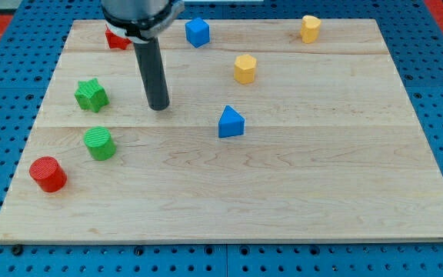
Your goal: Move the blue triangle diagonal to the yellow hexagon
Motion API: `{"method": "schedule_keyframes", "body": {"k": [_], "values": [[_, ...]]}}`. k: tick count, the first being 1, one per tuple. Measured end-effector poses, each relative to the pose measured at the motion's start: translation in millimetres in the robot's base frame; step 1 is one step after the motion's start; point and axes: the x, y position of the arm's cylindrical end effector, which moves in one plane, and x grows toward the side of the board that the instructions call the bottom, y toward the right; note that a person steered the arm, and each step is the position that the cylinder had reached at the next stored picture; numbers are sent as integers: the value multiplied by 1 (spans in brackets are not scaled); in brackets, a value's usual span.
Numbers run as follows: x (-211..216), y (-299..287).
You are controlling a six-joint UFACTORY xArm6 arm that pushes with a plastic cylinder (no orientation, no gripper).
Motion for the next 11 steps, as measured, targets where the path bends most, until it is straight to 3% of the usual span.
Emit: {"method": "schedule_keyframes", "body": {"k": [1, 2, 6, 7, 9, 11], "values": [[31, 31], [29, 108], [48, 223], [36, 243], [28, 203], [22, 260]]}}
